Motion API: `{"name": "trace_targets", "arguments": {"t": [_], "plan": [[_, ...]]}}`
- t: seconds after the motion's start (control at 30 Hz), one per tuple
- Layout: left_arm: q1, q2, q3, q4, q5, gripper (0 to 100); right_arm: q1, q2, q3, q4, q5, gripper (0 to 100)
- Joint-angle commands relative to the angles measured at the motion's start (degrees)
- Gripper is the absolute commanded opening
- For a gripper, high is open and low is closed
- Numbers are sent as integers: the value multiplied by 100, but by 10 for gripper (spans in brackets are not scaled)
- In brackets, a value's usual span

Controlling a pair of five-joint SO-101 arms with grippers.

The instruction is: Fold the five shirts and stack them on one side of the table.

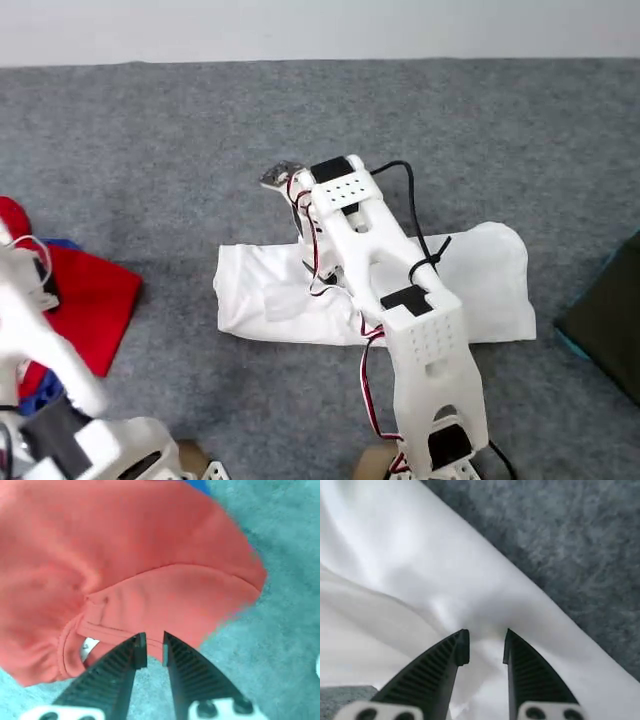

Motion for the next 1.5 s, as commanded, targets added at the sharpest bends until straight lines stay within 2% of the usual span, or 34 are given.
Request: {"name": "trace_targets", "arguments": {"t": [0.0, 0.27, 0.4, 0.53, 0.63, 0.97, 1.17, 1.47], "plan": [[642, -747, -101, 308, -202, 72, 57, -57, -237, 48, -53, 127], [3130, -1811, 22, 853, -448, 72, 66, -75, -255, 22, -44, 127], [4255, -1741, 505, 695, -448, 72, 268, -382, -255, 48, -35, 127], [5020, -1582, 734, 475, -352, 72, 681, -971, -255, 180, 185, 126], [5327, -1380, 813, 308, -158, 72, 1059, -1455, -255, 400, 299, 126], [6180, -949, 822, 273, -176, 72, 2431, -2879, -255, 1174, 316, 126], [6734, -378, 840, 114, -176, 72, 3398, -3767, -246, 1297, 299, 126], [6752, 1143, 558, -290, -457, 72, 4558, -4848, -211, 1305, 290, 128]]}}
